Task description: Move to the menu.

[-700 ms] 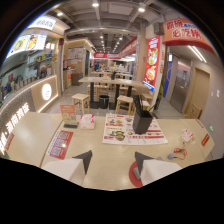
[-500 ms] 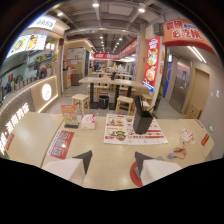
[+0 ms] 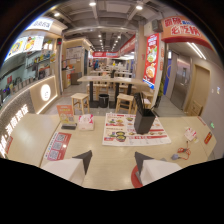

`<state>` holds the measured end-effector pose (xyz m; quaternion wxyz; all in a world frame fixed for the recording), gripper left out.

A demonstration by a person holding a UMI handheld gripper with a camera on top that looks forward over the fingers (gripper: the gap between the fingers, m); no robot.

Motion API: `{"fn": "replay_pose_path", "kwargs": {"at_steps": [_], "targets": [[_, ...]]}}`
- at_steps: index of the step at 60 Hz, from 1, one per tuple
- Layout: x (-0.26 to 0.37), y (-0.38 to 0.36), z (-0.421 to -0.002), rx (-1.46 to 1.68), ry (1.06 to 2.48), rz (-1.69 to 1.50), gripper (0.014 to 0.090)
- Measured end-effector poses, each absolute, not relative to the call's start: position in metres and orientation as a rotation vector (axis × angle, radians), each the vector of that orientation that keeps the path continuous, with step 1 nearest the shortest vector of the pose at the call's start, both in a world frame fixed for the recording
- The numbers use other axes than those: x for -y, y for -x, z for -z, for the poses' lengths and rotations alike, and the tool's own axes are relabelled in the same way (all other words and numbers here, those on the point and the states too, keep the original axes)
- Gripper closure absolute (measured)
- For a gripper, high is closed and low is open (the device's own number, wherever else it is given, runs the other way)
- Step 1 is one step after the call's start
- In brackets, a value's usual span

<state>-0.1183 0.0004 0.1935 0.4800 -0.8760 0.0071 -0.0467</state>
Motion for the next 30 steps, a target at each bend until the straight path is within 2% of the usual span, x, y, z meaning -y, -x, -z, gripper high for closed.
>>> {"fn": "replay_pose_path", "kwargs": {"at_steps": [9, 30], "targets": [[-0.042, 0.11, -0.175, -0.001, 2.156, 0.085, 0.0203], [-0.178, 0.086, -0.094, 0.041, 2.222, 0.051, 0.0203]]}}
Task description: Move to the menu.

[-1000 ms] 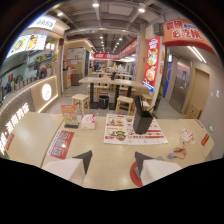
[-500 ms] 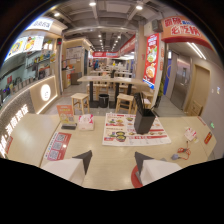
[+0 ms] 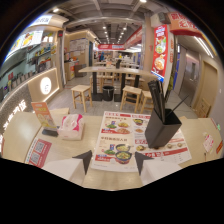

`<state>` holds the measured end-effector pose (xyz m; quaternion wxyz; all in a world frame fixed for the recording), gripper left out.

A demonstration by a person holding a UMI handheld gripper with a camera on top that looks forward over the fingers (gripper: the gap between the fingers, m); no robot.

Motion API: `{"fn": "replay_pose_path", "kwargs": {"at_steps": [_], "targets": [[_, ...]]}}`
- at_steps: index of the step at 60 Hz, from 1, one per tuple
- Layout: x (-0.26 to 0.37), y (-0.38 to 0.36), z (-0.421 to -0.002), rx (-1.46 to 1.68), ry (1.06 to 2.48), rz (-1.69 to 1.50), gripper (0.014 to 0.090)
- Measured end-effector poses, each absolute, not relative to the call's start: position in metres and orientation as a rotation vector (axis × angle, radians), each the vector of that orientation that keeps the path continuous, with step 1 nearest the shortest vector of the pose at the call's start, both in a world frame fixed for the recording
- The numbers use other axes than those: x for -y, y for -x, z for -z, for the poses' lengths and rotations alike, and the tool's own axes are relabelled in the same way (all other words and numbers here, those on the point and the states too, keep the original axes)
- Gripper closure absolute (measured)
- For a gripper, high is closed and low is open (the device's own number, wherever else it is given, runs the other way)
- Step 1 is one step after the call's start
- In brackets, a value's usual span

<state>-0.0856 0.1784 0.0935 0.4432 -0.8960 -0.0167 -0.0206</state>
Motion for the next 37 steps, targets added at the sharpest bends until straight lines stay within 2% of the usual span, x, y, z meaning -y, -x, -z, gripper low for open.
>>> {"fn": "replay_pose_path", "kwargs": {"at_steps": [18, 37], "targets": [[-0.249, 0.08, -0.034, 0.035, 2.282, 0.02, 0.0202], [-0.257, 0.077, -0.029, 0.028, 2.288, 0.011, 0.0201]]}}
